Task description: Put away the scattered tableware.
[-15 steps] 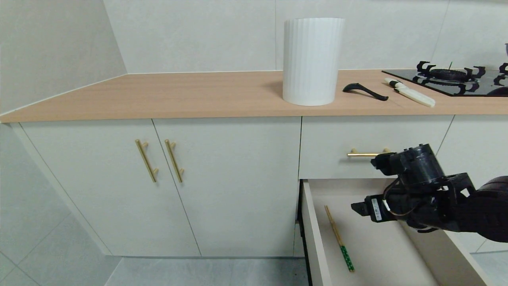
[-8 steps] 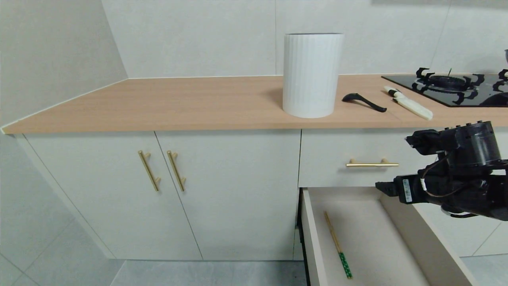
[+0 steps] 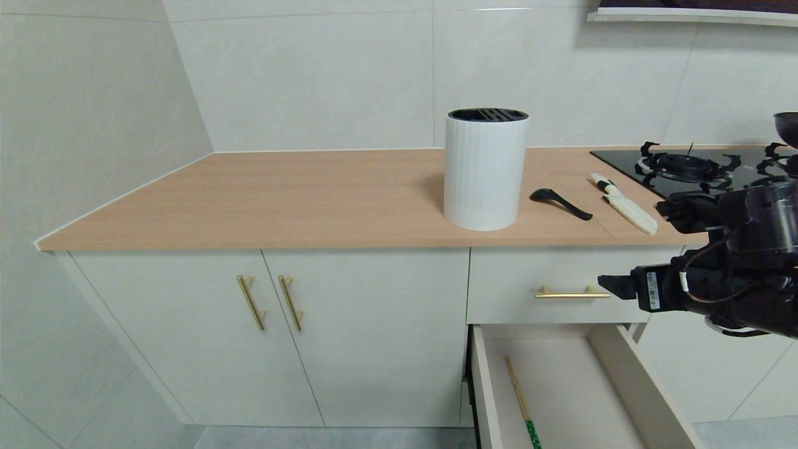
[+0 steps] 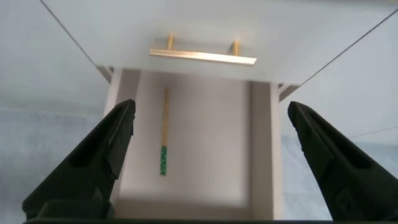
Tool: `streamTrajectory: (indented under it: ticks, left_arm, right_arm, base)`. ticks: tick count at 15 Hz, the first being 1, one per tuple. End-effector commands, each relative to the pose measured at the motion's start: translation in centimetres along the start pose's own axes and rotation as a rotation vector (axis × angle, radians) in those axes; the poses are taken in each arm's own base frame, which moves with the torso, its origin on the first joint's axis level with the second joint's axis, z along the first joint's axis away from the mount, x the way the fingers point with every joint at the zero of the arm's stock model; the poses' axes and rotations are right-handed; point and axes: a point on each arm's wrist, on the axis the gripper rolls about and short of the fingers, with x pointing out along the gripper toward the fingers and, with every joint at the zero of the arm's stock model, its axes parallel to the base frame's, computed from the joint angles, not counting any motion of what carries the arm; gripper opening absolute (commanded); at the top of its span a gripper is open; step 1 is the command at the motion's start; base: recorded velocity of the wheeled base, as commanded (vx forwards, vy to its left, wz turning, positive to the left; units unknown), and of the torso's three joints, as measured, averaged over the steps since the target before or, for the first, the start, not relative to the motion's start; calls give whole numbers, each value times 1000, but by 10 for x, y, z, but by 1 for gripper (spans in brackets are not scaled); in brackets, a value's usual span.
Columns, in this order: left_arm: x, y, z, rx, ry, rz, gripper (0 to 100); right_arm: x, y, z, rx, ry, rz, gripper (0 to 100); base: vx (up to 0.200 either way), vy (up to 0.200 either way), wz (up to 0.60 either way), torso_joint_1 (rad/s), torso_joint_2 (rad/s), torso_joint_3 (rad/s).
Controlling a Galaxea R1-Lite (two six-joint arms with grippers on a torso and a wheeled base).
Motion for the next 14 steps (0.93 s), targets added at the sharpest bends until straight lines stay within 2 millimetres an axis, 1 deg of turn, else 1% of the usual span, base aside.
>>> streamTrajectory:
  ticks: [1, 6, 9, 11, 12, 13, 14]
  left_arm:
    - [0, 0, 0, 0, 1, 0, 100]
    - [0, 0, 0, 0, 1, 0, 100]
    - [0, 0, 0, 0, 1, 0, 100]
    - [0, 0, 0, 0, 1, 0, 100]
    - [0, 0, 0, 0, 1, -1, 100]
    - [0, 0, 0, 0, 1, 2, 100]
    - [0, 0, 0, 0, 1, 0, 100]
  right_arm:
    - [-1, -1, 0, 2, -3, -1, 100]
    - [1, -2, 0, -17, 0, -6, 100]
    - [7, -7, 3, 1, -17, -24, 100]
    - [10, -10, 6, 3, -40, -25, 100]
    - [24, -17, 15, -30, -74, -23, 100]
    - [29, -19, 19, -42, -86, -15, 100]
    - [43, -23, 32, -59, -122, 23, 100]
  base:
    - [0, 0, 0, 198, -476, -276]
    - [0, 0, 0, 208, -485, -278]
    - [0, 0, 0, 220, -499, -276]
    - [0, 0, 0, 98, -215, -117]
    - [0, 0, 0, 41, -85, -41]
    - [0, 0, 0, 0, 0, 0]
    - [0, 0, 0, 0, 0, 0]
